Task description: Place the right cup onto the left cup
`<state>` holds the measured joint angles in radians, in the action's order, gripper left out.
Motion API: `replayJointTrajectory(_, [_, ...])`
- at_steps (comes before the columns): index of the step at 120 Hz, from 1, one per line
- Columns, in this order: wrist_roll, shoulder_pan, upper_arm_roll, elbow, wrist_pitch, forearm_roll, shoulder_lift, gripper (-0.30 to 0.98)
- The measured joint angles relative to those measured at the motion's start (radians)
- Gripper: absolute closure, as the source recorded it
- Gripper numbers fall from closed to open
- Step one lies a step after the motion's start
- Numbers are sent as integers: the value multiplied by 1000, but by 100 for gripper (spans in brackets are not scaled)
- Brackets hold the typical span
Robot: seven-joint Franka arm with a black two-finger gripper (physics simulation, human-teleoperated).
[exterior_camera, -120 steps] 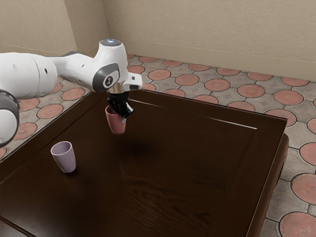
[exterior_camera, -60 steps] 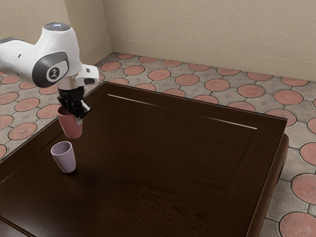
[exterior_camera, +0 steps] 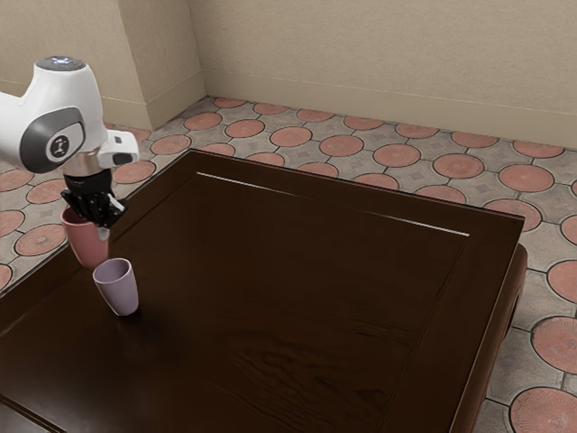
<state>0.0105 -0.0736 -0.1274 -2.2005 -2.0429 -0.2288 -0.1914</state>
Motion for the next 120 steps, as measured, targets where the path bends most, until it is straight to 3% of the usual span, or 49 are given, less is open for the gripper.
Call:
replayJointTrajectory(38, [0,-2,-1,30,-35,-39,64,78])
replayJointTrajectory(120, [-17,5,-1,4,-143,-25,160,78])
